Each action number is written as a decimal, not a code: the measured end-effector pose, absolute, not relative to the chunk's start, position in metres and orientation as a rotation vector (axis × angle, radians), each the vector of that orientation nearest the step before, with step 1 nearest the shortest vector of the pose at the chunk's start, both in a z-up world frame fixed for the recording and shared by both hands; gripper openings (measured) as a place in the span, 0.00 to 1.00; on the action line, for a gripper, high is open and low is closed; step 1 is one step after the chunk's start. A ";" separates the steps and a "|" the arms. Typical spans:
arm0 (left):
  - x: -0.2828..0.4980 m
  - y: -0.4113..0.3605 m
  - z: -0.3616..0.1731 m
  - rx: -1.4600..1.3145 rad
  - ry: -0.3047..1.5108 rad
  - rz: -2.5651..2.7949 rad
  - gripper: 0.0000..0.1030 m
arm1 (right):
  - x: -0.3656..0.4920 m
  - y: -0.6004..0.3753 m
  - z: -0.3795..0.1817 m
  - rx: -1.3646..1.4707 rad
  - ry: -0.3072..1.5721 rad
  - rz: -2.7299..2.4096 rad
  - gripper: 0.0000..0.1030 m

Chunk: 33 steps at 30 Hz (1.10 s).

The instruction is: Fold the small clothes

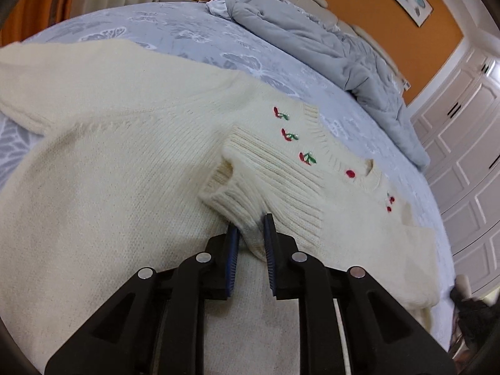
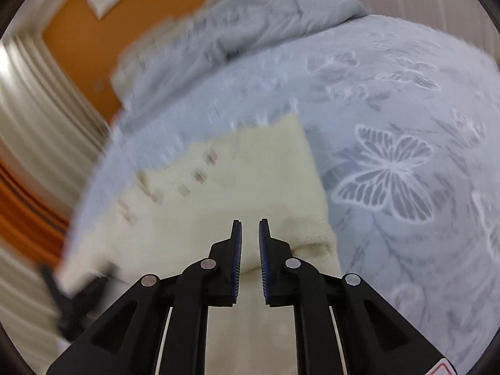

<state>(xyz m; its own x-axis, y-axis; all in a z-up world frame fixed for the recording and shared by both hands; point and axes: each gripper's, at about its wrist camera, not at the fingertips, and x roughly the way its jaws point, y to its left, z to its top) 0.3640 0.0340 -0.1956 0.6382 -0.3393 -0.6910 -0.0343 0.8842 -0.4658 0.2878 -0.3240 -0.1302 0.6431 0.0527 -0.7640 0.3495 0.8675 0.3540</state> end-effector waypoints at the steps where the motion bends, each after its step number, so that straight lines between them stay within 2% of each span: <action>1: 0.363 0.033 -0.197 -0.473 0.869 -0.184 0.16 | 0.299 -0.323 -0.149 0.474 0.942 -0.204 0.04; 2: 0.364 0.034 -0.196 -0.478 0.870 -0.188 0.16 | 0.305 -0.323 -0.167 0.460 0.995 -0.212 0.03; 4: 0.357 0.035 -0.198 -0.491 0.870 -0.196 0.16 | 0.300 -0.317 -0.152 0.446 0.970 -0.235 0.04; 6: 0.356 0.039 -0.200 -0.517 0.865 -0.210 0.16 | 0.280 -0.309 -0.138 0.465 0.923 -0.230 0.11; 10: 0.355 0.043 -0.197 -0.553 0.875 -0.222 0.17 | 0.221 -0.276 -0.141 0.396 0.900 -0.214 0.12; 12: 0.344 0.049 -0.185 -0.560 0.888 -0.227 0.26 | 0.196 -0.261 -0.159 0.351 0.940 -0.197 0.12; 14: 0.322 0.074 -0.168 -0.605 0.838 -0.197 0.66 | 0.179 -0.243 -0.170 0.248 0.927 -0.192 0.14; 16: 0.305 0.110 -0.155 -0.662 0.767 -0.139 0.86 | 0.170 -0.233 -0.170 0.160 0.902 -0.204 0.16; 19: 0.300 0.193 -0.148 -0.801 0.718 0.020 0.90 | 0.176 -0.226 -0.175 0.099 0.899 -0.235 0.18; 24: 0.322 0.334 -0.162 -0.991 0.681 0.439 0.90 | 0.175 -0.210 -0.178 -0.016 0.883 -0.292 0.18; 28: 0.345 0.385 -0.179 -1.099 0.707 0.551 0.81 | 0.174 -0.211 -0.178 -0.014 0.876 -0.292 0.18; 29: 0.355 0.388 -0.177 -1.071 0.720 0.564 0.76 | 0.174 -0.213 -0.178 -0.008 0.875 -0.289 0.18; 30: 0.365 0.387 -0.174 -1.030 0.738 0.553 0.64 | 0.171 -0.212 -0.179 -0.006 0.874 -0.289 0.18; 31: 0.378 0.385 -0.174 -1.005 0.783 0.515 0.24 | 0.171 -0.212 -0.179 -0.005 0.873 -0.289 0.18; 32: 0.387 0.382 -0.176 -1.000 0.829 0.474 0.11 | 0.170 -0.212 -0.179 -0.004 0.873 -0.288 0.18; 33: 0.396 0.376 -0.168 -0.972 0.845 0.472 0.10 | 0.170 -0.212 -0.179 -0.002 0.873 -0.288 0.18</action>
<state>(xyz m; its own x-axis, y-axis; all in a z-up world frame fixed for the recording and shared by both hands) 0.3961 0.3760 -0.1684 0.6002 -0.0129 -0.7997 -0.6876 0.5025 -0.5242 0.1702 -0.2117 -0.1791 0.6066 -0.2498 -0.7547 0.2482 0.9614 -0.1187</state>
